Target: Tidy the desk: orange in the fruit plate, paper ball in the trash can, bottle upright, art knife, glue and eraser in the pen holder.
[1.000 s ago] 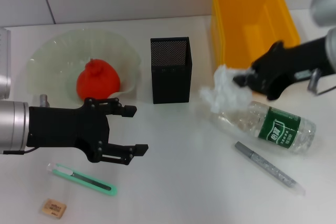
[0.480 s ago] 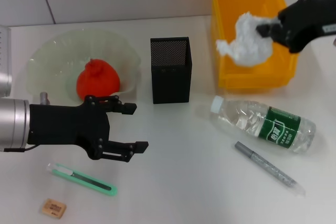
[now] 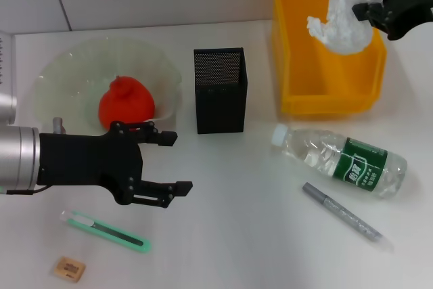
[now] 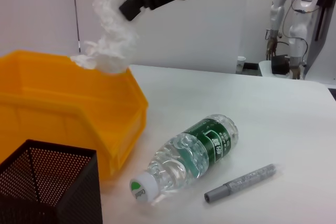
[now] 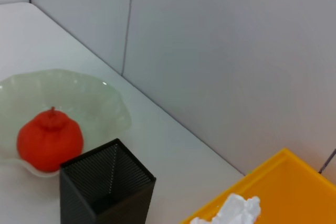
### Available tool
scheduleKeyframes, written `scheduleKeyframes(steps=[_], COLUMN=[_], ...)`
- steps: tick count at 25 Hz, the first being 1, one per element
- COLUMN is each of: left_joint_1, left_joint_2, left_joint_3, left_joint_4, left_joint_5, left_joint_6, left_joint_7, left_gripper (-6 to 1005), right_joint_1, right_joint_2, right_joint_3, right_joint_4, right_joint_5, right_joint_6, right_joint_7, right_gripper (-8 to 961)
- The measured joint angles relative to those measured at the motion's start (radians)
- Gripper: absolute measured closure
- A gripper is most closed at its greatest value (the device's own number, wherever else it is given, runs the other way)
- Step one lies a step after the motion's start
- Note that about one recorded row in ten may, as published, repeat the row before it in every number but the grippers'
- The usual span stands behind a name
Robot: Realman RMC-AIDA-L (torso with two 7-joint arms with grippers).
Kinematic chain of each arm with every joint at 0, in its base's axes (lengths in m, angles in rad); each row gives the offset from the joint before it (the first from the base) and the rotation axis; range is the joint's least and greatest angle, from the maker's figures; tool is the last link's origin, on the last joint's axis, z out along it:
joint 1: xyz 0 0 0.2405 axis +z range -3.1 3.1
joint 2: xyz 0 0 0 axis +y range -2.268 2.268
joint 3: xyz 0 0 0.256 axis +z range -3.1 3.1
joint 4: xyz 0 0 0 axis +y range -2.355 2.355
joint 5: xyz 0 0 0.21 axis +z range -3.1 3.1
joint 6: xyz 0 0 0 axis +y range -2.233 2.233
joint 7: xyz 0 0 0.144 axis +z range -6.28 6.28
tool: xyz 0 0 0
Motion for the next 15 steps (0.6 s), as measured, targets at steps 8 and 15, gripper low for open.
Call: scheduleKeyframes(steps=[8, 15], left_joint_1=[-0.003, -0.002], left_joint_2=[-0.001, -0.001], left_joint_3=[0.006, 0.010], left_joint_4=[-0.002, -0.004], left_joint_5=[-0.001, -0.001], left_joint_6=[-0.001, -0.002], left_joint_7=[0.001, 0.001], left_gripper=[186, 188], right_joint_1=[0.045, 0.071], right_joint_2=[-0.023, -0.031], right_joint_3=[0.002, 0.009], right_joint_4=[0.131, 0.213], right_joint_5=[-0.005, -0.040], right_joint_6=[0.071, 0.135], right_joint_7=[-0.017, -0.031], right_gripper=[942, 940])
